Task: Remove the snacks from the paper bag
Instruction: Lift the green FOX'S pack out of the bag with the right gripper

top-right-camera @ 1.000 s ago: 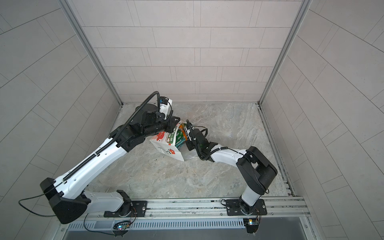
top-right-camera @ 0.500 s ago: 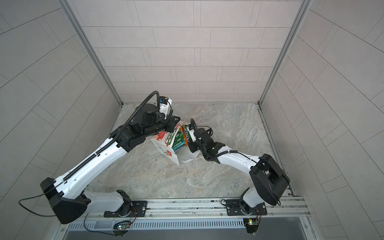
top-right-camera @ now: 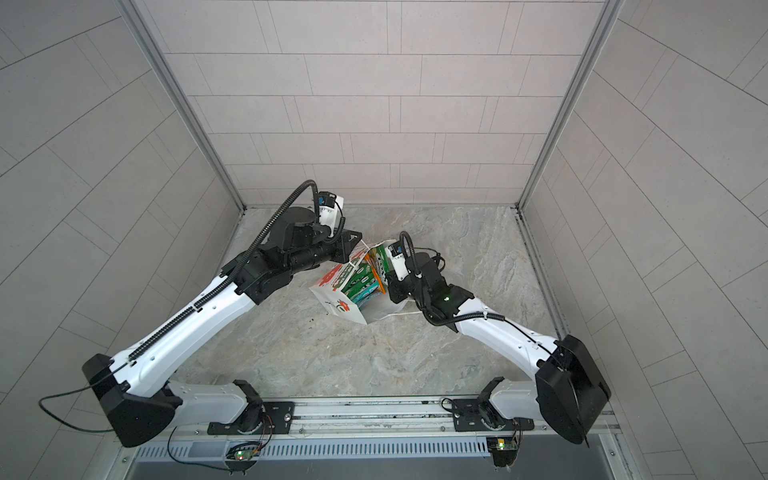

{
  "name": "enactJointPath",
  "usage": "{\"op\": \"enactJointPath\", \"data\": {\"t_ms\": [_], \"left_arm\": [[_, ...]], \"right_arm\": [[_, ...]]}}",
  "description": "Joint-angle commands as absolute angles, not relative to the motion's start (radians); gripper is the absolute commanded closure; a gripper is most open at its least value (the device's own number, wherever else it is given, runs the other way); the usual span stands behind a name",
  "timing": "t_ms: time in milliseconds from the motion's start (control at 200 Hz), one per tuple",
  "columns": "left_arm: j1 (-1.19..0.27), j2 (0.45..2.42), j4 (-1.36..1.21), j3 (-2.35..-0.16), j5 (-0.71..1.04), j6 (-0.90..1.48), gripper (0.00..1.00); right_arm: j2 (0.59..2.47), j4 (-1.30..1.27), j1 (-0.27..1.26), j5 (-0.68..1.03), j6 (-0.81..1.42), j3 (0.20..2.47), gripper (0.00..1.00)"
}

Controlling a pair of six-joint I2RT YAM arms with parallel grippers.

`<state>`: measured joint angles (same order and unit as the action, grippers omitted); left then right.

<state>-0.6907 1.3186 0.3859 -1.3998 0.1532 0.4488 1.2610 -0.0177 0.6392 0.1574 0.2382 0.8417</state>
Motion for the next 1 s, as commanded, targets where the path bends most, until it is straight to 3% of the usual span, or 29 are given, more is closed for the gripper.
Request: {"op": "enactJointPath", "data": {"t_ms": [0,660,996], "left_arm": [[-0.696,1.334,0.359,-1.405,0.196,0.453,1.00],[-0.701,1.350,0.417,-1.413,0.141,0.429,1.00],[-0.703,1.341,0.446,-1.412,0.070,0.420,1.00]], "right_arm": [[1.207,-0.060,0.635,0.149,0.248,0.821,1.00],[1.001,-0.264,0.634,0.087,0.286,0.704,1.00],[0.928,-0.244,0.635,0.063,0.291,0.708,1.00]]}}
